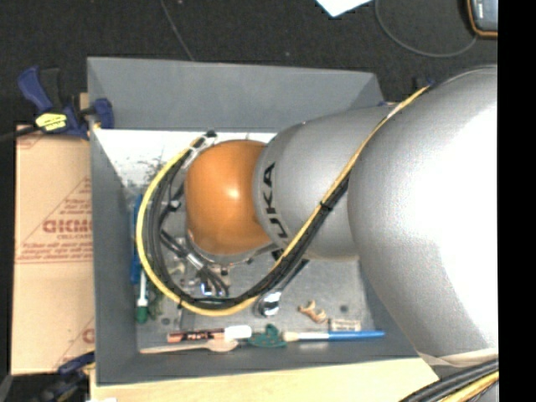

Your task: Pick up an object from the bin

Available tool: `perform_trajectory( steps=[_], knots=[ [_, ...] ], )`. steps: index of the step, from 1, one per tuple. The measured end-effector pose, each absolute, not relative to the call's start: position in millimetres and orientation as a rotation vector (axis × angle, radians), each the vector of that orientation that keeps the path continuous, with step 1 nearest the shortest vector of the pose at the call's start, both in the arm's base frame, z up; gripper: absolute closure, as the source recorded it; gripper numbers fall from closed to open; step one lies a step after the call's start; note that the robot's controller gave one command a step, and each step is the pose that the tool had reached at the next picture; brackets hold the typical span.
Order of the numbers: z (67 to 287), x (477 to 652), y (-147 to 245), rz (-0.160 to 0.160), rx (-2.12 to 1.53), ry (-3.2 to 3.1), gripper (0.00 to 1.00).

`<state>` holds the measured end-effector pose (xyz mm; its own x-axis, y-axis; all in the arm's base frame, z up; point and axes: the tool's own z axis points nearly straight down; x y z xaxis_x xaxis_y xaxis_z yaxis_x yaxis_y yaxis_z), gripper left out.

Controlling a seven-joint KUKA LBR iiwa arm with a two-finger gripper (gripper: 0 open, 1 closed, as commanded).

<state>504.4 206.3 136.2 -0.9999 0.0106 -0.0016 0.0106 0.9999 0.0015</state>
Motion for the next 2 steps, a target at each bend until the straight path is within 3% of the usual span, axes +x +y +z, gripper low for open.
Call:
perform_trajectory(
  steps=[1,2],
  knots=[
    [136.2,504.4,206.3,0.002,0.017,3.140,0.00],
    [76.0,484.7,178.4,0.008,-0.440,3.091,0.00]
  ],
)
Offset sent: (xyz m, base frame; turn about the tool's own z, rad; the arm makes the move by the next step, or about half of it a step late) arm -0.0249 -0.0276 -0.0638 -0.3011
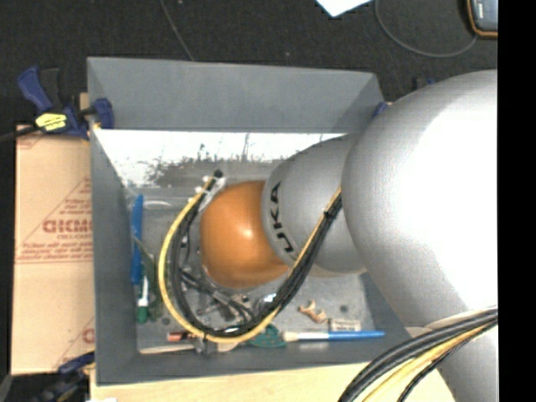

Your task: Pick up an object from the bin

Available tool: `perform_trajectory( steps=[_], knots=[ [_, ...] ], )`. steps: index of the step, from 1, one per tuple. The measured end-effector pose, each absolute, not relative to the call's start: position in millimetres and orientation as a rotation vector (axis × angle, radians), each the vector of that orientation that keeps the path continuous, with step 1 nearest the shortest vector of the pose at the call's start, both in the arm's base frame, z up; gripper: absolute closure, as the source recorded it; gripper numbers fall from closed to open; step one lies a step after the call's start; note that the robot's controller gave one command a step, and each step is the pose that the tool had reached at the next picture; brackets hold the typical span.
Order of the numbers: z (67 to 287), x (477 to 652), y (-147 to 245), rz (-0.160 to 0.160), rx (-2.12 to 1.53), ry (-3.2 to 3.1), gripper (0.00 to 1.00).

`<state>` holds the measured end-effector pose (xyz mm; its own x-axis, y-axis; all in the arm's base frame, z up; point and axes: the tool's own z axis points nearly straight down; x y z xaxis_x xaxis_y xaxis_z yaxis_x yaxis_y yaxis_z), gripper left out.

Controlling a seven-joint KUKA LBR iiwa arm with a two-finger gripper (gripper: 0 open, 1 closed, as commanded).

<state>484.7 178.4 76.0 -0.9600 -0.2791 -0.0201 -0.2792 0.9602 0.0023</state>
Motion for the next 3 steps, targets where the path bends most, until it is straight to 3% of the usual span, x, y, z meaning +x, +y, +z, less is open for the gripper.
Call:
perform_trajectory(
  steps=[1,2,3],
  knots=[
    [76.6,476.3,152.2,0.002,-0.314,3.124,1.00],
    [76.6,476.2,152.3,0.002,-0.314,3.124,1.00],
    [151.3,483.1,138.0,0.001,-0.710,3.059,1.00]
  ],
)
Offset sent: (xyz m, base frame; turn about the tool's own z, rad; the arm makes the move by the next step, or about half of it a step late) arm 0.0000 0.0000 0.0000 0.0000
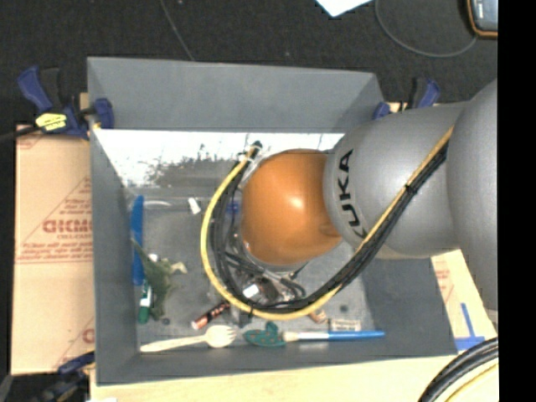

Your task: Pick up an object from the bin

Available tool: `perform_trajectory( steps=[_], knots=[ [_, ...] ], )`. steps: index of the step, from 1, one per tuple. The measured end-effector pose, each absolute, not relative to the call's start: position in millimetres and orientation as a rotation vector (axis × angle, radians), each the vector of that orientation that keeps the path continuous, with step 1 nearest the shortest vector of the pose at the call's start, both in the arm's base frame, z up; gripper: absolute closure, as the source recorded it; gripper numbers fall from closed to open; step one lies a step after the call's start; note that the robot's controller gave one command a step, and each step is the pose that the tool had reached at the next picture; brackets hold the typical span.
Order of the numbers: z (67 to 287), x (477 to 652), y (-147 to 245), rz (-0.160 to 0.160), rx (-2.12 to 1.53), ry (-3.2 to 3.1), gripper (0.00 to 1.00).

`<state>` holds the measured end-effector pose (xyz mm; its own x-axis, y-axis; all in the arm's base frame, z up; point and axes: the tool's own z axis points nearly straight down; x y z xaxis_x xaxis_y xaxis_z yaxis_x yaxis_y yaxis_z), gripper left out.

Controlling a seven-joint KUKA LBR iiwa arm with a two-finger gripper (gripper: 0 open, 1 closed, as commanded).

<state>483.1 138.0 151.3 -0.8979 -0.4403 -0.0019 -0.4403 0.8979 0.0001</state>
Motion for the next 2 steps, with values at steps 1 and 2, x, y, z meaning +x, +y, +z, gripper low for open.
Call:
perform_trajectory(
  steps=[1,2],
  knots=[
    [157.8,515.0,135.5,0.001,-1.094,2.942,1.00],
    [263.7,507.1,108.4,0.001,-0.937,2.995,1.00]
  ],
)
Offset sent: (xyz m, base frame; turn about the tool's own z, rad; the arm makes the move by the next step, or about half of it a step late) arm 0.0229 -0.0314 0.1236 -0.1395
